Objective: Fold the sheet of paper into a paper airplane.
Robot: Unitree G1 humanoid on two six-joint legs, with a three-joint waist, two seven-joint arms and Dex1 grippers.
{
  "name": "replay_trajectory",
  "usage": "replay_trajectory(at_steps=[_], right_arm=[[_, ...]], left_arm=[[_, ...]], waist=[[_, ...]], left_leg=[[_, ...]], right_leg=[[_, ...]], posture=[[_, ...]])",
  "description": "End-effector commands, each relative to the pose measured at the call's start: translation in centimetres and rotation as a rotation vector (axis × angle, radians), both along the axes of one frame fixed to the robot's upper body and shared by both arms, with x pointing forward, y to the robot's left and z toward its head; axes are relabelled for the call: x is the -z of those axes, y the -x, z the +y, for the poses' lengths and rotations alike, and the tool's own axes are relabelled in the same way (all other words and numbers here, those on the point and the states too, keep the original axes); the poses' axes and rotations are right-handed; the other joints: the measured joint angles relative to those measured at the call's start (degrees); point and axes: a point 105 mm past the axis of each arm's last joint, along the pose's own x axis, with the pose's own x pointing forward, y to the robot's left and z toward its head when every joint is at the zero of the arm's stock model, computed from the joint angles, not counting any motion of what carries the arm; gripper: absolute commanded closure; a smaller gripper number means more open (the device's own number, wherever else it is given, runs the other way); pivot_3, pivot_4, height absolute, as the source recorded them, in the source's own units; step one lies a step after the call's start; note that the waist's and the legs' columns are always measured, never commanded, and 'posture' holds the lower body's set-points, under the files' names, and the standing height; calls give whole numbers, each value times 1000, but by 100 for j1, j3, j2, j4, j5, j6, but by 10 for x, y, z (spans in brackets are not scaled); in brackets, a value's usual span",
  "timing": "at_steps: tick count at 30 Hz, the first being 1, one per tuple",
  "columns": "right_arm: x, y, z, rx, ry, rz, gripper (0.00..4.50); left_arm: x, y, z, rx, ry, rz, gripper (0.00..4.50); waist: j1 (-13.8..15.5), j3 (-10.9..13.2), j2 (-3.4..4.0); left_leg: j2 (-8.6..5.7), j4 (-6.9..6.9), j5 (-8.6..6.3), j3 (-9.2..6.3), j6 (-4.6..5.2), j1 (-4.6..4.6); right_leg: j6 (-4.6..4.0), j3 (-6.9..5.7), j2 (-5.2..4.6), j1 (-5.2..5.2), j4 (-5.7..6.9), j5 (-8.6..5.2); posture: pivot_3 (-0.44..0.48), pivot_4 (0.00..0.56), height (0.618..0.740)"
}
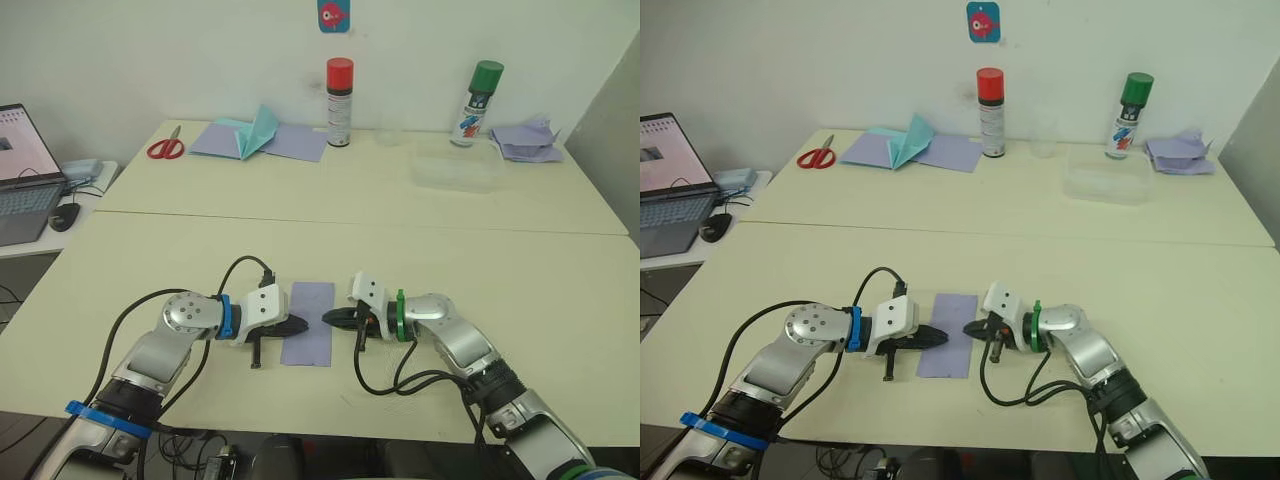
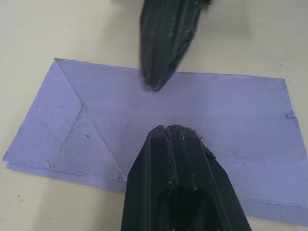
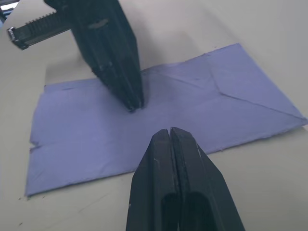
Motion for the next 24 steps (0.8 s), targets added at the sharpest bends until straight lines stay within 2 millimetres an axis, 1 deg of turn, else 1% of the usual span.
replay_trajectory(at_steps=[1, 2, 4, 9, 14, 18, 21, 24], right_arm=[[16, 32, -6, -119, 70, 142, 4485], [20, 40, -10, -150, 93, 184, 4485], [25, 50, -13, -179, 117, 233, 4485], [26, 57, -10, -172, 97, 288, 4485], [20, 68, -12, -205, 72, 325, 4485], [8, 75, -24, -242, 70, 357, 4485], [-9, 60, -26, -185, 8, 302, 4485], [-32, 29, -18, -61, -95, 190, 4485]], left_arm=[[36, 11, 19, -58, -110, 126, 4500], [36, 11, 20, -60, -112, 126, 4500], [36, 10, 21, -63, -114, 127, 4500], [36, 10, 23, -72, -116, 129, 4500], [36, 12, 26, -76, -121, 136, 4500], [37, 12, 25, -75, -121, 139, 4500], [37, 9, 24, -76, -116, 134, 4500], [36, 5, 23, -82, -109, 125, 4500]], waist=[[0, -8, 2], [0, -14, 2], [-2, -24, 5], [-2, -57, -11], [-2, -63, -14], [-2, -62, -15], [-1, -60, -17], [-1, -58, -17]], left_leg=[[0, -1, 0, 0, 0, 1], [0, -1, 0, 0, 0, 1], [1, -1, -1, -1, 1, 2], [1, -4, -2, -4, 1, 6], [2, -13, -2, -7, 0, 7], [2, -14, -3, -8, 0, 5], [2, -13, -3, -9, 0, 5], [2, -13, -2, -12, 1, 5]], right_leg=[[0, 0, 0, 1, -1, 0], [0, 0, 0, 1, -1, 0], [1, 0, 0, 1, -1, -1], [-9, -2, 0, 0, -2, -14], [-21, -4, 0, 0, -2, -16], [-22, -4, 0, -1, -3, -17], [-23, -5, 0, -3, -5, -18], [-22, -5, 0, -4, -4, -19]], posture=[[0, 150, 740], [0, 150, 740], [0, 150, 740], [0, 150, 740], [0, 150, 740], [0, 150, 740], [0, 150, 740], [0, 150, 740]])
